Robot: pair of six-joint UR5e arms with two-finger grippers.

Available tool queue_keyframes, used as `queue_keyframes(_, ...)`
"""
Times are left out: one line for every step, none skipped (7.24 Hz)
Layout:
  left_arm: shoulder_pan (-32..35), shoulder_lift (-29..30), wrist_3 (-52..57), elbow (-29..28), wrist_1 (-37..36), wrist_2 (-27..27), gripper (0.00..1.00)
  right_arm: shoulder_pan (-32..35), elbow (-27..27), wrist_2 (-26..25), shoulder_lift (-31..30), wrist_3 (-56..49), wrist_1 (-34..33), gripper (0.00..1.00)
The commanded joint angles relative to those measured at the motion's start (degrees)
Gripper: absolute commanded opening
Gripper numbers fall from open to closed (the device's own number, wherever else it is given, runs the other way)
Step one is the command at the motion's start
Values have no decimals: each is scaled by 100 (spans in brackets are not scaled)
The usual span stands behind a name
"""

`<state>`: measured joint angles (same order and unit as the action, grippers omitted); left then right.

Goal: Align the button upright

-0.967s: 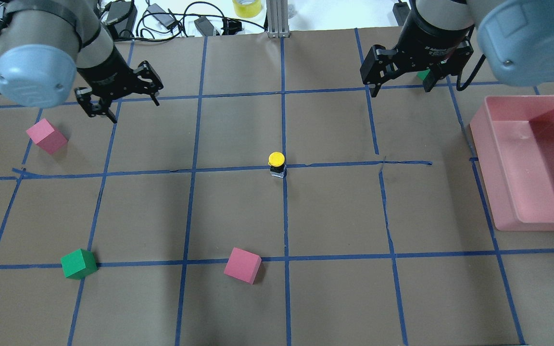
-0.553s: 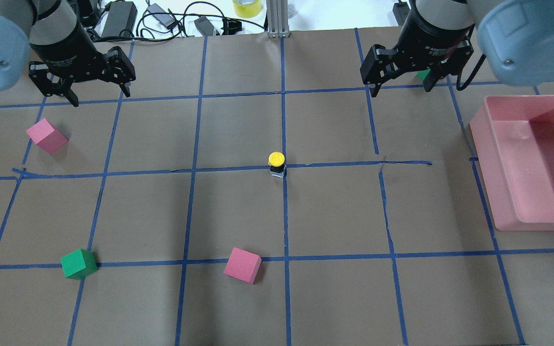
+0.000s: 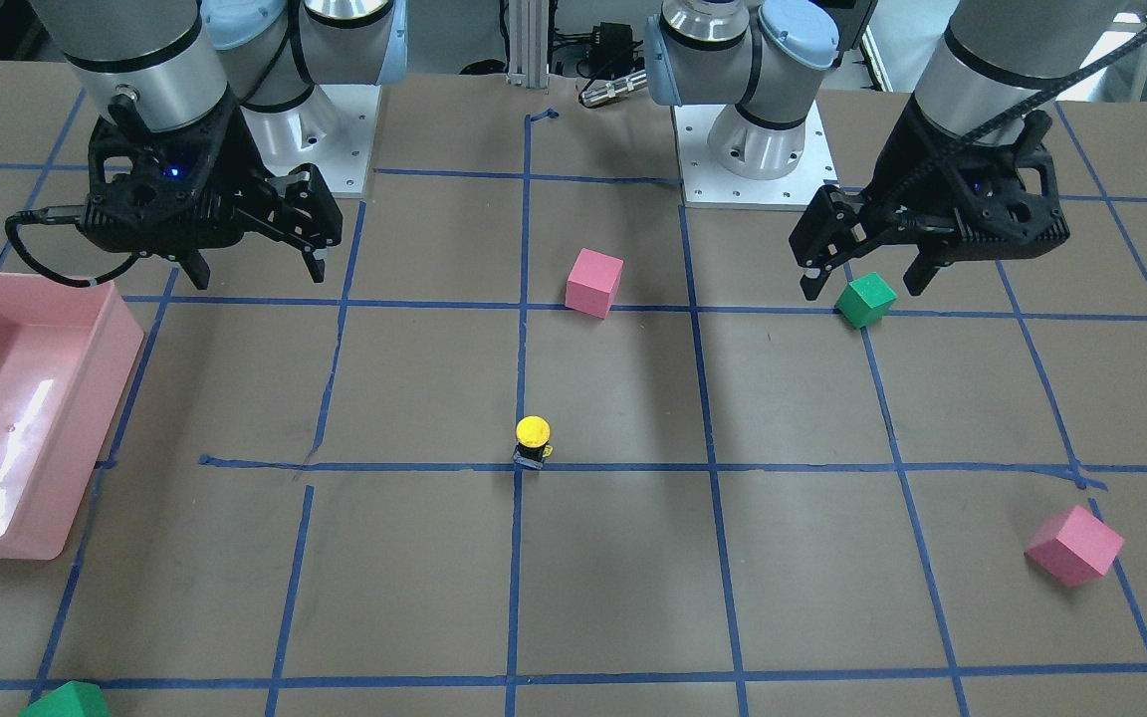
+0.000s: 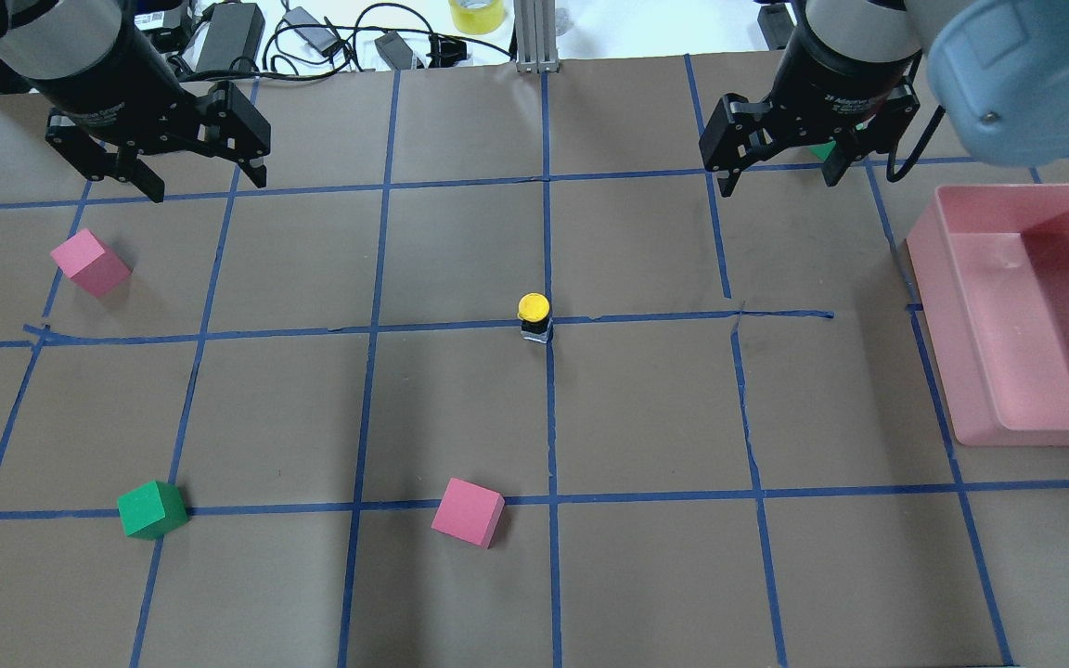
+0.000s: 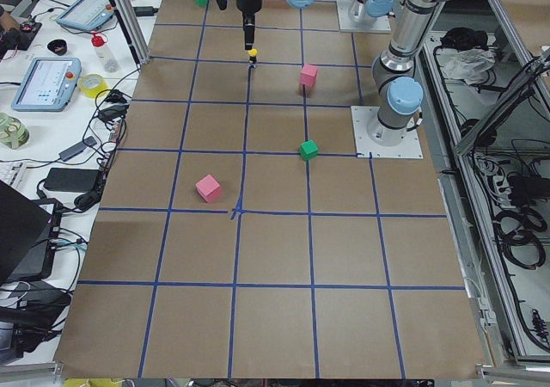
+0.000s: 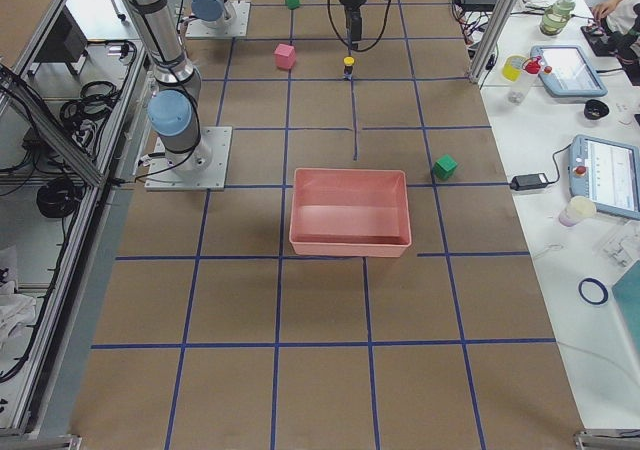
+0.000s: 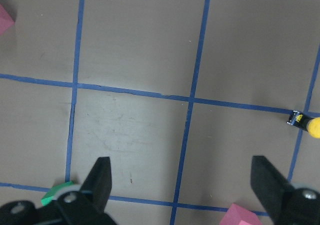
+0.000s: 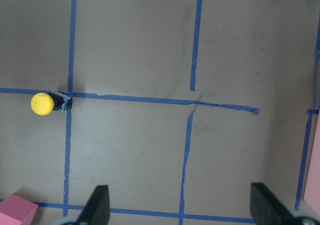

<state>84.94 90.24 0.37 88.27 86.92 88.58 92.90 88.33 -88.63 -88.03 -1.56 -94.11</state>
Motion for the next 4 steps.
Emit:
queue_keyframes(13,-85,157,102,123,19,100,0,9,-14,-4,7,15,100)
queue_keyframes(22,-85,157,146,124,28,100,0,0,-31,-4,-2,24,100)
queue_keyframes(22,-85,148,155,124,19,100,0,9,4,-4,-2,24,100)
queue_keyframes(22,-94,148,156,132,37,100,0,9,4,5,-2,24,100)
